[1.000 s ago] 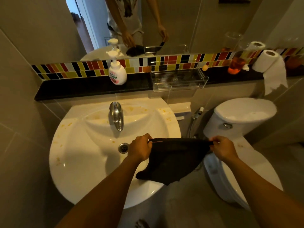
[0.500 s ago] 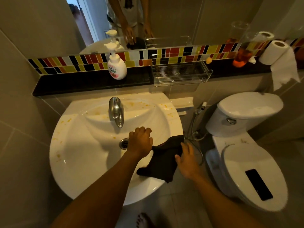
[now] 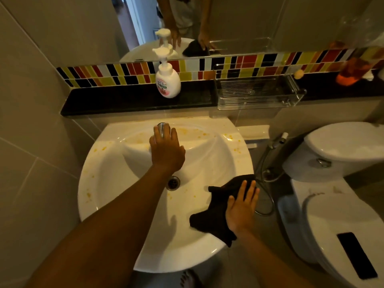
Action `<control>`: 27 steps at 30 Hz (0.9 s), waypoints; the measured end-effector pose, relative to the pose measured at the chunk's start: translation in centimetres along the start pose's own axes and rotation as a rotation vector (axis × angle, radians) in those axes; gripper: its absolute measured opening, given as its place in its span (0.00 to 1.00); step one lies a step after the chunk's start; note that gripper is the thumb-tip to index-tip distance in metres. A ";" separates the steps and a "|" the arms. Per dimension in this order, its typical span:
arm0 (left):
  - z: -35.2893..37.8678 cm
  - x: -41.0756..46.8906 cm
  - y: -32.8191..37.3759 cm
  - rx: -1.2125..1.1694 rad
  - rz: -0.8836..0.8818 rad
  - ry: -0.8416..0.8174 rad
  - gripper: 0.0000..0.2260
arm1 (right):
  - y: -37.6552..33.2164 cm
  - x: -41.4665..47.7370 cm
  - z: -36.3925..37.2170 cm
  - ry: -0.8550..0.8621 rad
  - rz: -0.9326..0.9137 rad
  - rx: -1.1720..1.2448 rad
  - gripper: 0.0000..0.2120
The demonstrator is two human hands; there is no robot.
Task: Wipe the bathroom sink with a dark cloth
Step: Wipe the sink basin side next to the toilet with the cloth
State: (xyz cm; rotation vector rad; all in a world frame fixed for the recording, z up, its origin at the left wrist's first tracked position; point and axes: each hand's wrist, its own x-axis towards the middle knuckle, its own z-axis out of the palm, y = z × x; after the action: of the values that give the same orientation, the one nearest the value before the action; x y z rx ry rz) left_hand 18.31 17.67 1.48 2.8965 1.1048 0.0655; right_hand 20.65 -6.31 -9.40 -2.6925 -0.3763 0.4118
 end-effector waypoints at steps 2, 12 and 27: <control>0.1 0.8 -0.2 -0.026 -0.014 -0.053 0.31 | -0.1 1.6 -0.3 0.003 -0.009 -0.025 0.30; -0.6 4.2 -0.6 -0.149 -0.111 -0.104 0.26 | -1.2 9.8 -1.4 0.008 -0.125 -0.242 0.30; 1.1 4.4 -0.7 -0.093 -0.117 -0.019 0.22 | -7.9 22.9 -2.4 -0.018 -0.516 -0.422 0.28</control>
State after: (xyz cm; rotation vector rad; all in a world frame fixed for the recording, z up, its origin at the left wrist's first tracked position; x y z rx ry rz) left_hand 21.20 21.12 0.47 2.7399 1.2314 0.0829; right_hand 41.00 7.10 -9.33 -2.8291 -1.2463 0.2174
